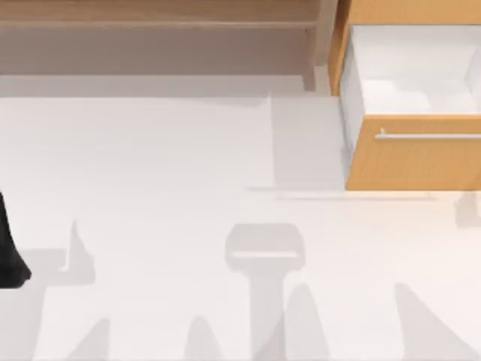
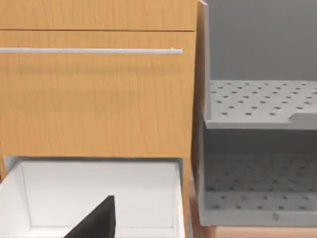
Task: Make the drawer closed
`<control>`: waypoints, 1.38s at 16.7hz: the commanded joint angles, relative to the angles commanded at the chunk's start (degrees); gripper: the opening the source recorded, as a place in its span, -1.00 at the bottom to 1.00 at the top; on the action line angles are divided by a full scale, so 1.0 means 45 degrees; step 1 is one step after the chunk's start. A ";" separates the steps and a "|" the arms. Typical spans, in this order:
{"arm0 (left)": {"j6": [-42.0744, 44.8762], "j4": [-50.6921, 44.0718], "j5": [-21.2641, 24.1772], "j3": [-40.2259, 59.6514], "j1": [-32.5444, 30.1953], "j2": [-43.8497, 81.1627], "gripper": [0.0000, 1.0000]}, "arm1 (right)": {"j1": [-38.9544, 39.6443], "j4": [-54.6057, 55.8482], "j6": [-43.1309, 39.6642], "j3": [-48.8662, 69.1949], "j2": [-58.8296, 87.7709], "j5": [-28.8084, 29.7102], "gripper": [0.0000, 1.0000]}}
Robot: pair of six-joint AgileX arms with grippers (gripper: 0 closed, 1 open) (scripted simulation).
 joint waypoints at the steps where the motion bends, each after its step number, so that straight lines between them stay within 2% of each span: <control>1: 0.0000 0.0000 0.0000 0.0000 0.0000 0.0000 1.00 | -0.0495 0.0488 0.0012 0.0532 0.0989 -0.0485 1.00; 8: 0.0000 0.0000 0.0000 0.0000 0.0000 0.0000 1.00 | -0.3227 0.3116 0.0115 0.3403 0.6548 -0.3162 1.00; 14: 0.0000 0.0000 0.0000 0.0000 0.0000 0.0000 1.00 | -0.3672 0.3519 0.0146 0.3845 0.7459 -0.3597 1.00; 18: 0.0000 0.0000 0.0000 0.0000 0.0000 0.0000 1.00 | -0.3217 0.3899 -0.0267 0.3401 0.7667 -0.3170 1.00; 20: 0.0000 0.0000 0.0000 0.0000 0.0000 0.0000 1.00 | -0.2335 0.4802 -0.1177 0.2663 0.8194 -0.2322 1.00; 23: 0.0000 0.0000 0.0000 0.0000 0.0000 0.0000 1.00 | -0.0341 0.7058 -0.3496 0.1080 0.9332 -0.0437 1.00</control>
